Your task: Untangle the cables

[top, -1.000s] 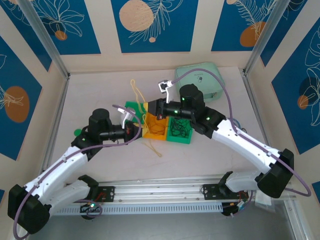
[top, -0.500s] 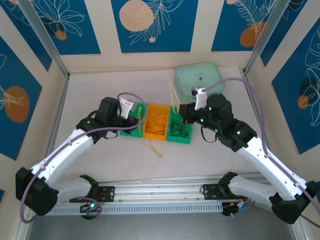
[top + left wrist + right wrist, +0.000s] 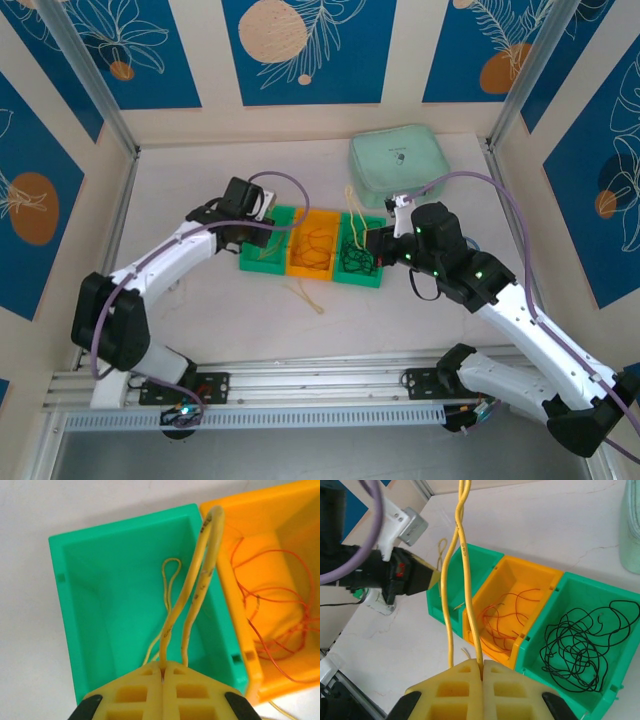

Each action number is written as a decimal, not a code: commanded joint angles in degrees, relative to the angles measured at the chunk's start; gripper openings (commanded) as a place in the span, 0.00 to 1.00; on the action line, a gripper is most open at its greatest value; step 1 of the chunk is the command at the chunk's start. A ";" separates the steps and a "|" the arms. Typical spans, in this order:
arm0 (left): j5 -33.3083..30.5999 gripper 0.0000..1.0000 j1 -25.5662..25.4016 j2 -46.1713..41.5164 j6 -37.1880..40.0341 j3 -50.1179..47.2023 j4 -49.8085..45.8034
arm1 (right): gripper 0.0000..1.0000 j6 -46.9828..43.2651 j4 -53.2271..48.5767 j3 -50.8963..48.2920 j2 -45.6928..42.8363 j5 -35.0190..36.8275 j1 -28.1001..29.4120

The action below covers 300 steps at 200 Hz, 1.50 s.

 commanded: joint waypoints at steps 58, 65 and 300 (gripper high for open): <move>0.54 0.00 1.07 9.61 0.08 4.28 1.82 | 0.03 -0.46 -1.24 -1.19 -1.52 -2.16 -0.62; 0.80 0.00 1.08 9.99 -0.18 4.55 1.40 | 0.03 -0.38 -1.22 -1.35 -1.61 -2.17 -0.62; 4.08 0.21 1.77 10.59 -3.69 7.91 -4.10 | 0.03 1.96 -1.54 0.23 5.15 -7.05 2.08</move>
